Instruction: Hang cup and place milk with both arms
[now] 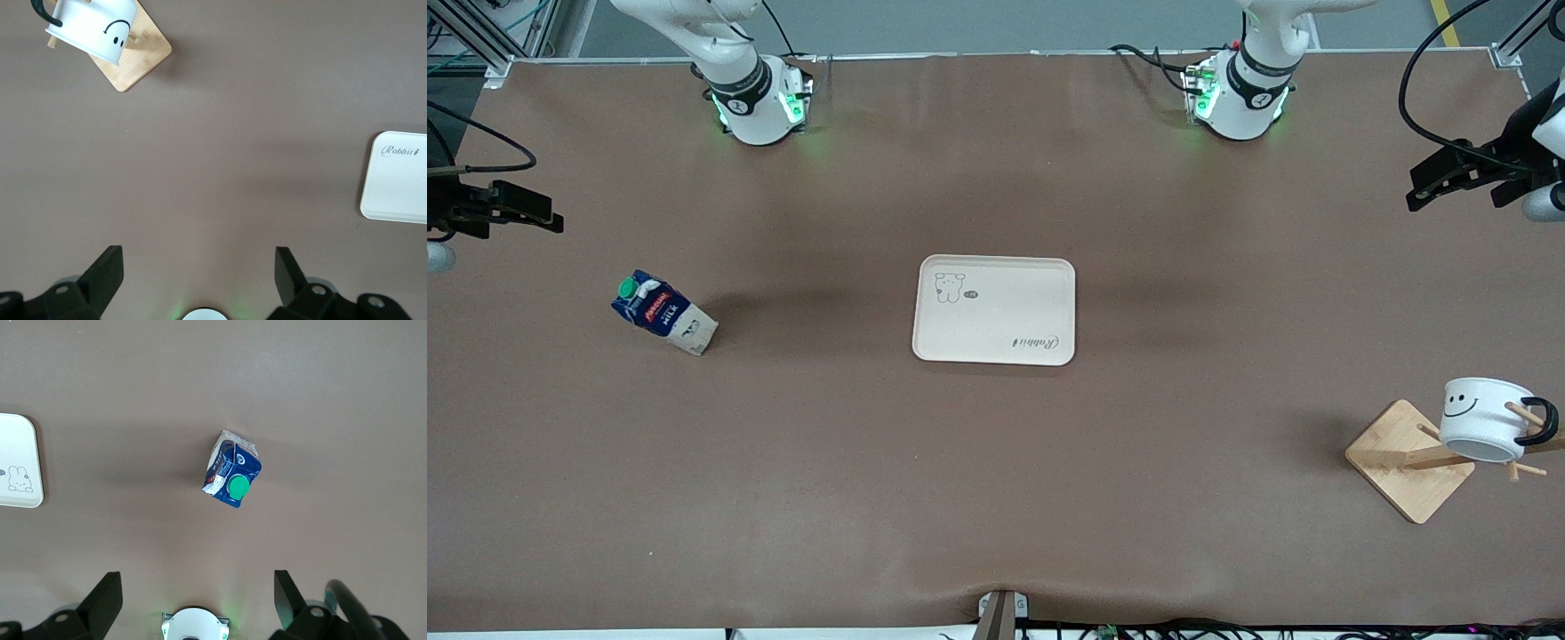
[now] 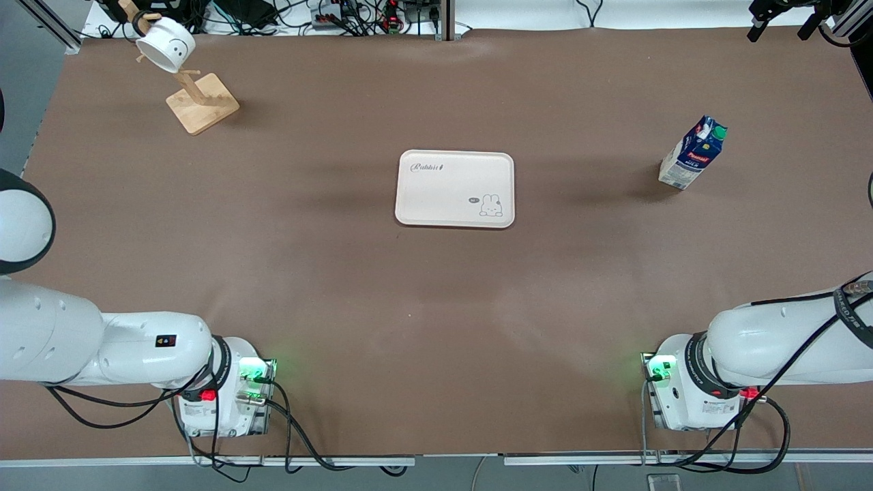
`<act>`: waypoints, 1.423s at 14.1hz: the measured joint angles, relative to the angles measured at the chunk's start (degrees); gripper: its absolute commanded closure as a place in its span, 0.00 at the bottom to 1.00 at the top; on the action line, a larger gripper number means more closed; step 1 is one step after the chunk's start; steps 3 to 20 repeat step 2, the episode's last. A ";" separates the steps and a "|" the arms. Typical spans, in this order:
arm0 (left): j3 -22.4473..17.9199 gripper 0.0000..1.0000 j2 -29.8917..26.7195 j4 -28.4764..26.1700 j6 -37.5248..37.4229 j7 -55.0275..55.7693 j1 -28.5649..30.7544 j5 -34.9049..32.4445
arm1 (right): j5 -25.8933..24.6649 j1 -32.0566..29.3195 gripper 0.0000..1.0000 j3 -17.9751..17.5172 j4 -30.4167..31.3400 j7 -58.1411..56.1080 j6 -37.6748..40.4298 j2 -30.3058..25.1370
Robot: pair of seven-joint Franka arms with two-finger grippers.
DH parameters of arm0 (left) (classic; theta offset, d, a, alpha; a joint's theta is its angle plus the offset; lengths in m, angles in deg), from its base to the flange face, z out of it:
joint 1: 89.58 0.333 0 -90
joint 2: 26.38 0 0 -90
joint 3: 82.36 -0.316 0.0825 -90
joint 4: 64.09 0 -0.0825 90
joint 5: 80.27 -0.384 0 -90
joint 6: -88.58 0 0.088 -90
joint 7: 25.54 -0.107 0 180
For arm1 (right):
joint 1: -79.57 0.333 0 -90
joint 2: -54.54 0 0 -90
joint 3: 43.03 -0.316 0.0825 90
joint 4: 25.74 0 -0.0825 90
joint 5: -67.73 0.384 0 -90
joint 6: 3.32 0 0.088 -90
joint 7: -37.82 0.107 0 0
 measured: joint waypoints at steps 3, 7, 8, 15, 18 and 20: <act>0.00 0.00 0.00 0.02 -0.04 0.00 0.00 0.00 | 0.00 -0.03 0.00 0.00 0.09 0.00 0.00 0.00; 0.00 0.00 0.00 0.02 -0.04 0.00 0.00 0.00 | 0.00 -0.03 0.00 0.00 0.09 0.00 0.00 0.00; 0.00 0.00 0.00 0.02 -0.04 0.00 0.00 0.00 | 0.00 -0.03 0.00 0.00 0.09 0.00 0.00 0.00; 0.00 0.00 0.00 0.02 -0.04 0.00 0.00 0.00 | 0.00 -0.03 0.00 0.00 0.09 0.00 0.00 0.00; 0.00 0.00 0.00 0.02 -0.04 0.00 0.00 0.00 | 0.00 -0.03 0.00 0.00 0.09 0.00 0.00 0.00; 0.00 0.00 0.00 0.02 -0.04 0.00 0.00 0.00 | 0.00 -0.03 0.00 0.00 0.09 0.00 0.00 0.00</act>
